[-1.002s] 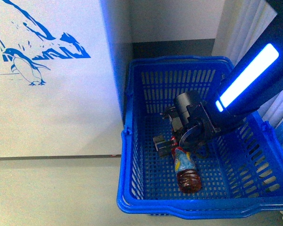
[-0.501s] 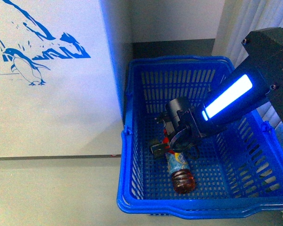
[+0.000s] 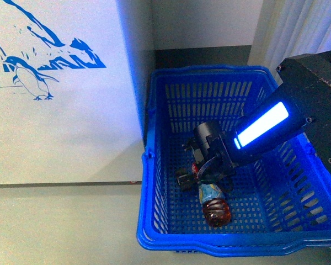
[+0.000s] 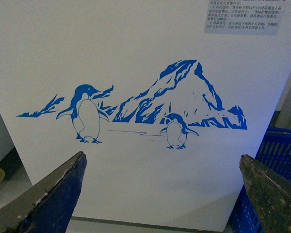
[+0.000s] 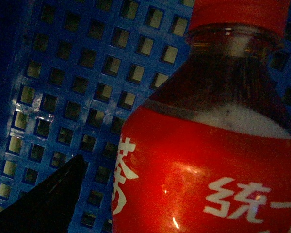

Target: Put drink in fridge

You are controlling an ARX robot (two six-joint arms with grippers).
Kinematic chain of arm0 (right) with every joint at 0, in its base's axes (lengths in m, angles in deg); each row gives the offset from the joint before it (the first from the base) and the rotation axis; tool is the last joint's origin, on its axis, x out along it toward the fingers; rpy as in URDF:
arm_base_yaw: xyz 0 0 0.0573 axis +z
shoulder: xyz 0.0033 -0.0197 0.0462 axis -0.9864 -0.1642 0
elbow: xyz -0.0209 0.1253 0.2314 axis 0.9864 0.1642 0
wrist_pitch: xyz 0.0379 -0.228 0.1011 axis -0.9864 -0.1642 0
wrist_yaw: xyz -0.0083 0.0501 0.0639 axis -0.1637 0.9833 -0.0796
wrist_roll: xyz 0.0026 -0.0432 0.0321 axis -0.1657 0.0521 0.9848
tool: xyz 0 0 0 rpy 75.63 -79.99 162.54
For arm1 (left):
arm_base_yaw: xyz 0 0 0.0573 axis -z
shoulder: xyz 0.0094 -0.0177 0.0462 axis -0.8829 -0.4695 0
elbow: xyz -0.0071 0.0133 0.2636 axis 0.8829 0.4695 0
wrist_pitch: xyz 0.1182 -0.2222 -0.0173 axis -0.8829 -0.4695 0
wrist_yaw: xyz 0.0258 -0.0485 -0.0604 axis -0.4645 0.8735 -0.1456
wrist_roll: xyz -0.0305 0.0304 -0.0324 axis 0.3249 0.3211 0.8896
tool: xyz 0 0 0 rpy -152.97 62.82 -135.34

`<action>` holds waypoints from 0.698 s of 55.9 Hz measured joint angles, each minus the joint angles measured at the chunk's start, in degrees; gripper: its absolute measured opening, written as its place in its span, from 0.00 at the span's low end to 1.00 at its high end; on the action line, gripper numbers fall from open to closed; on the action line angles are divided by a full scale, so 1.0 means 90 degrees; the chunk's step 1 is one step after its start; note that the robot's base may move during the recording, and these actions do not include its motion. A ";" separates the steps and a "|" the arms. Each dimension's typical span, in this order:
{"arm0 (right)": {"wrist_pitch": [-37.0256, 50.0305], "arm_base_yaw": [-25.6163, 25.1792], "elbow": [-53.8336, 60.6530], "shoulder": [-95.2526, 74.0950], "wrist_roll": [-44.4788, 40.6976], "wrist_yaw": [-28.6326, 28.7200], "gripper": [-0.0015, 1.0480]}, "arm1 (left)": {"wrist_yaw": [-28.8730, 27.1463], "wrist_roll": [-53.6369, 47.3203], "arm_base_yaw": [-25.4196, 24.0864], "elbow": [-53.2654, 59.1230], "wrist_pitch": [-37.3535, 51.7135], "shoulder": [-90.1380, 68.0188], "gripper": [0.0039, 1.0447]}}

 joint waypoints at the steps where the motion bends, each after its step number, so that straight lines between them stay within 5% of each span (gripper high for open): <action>1: 0.0002 0.0000 0.0000 0.0000 -0.0002 0.0005 0.93 | 0.0000 0.0000 0.0000 0.0000 0.0000 0.0000 0.92; 5: 0.0049 0.0000 0.0000 -0.0002 0.0005 -0.0007 0.92 | 0.0000 0.0000 0.0000 0.0000 0.0000 0.0000 0.92; 20: 0.0114 0.0015 0.0000 -0.0002 -0.0027 -0.0134 0.50 | 0.0000 0.0000 0.0000 0.0000 0.0000 0.0000 0.92; 39: 0.0532 0.0002 0.0012 0.0000 -0.0041 -0.0342 0.41 | 0.0000 0.0000 0.0000 0.0000 0.0000 0.0000 0.92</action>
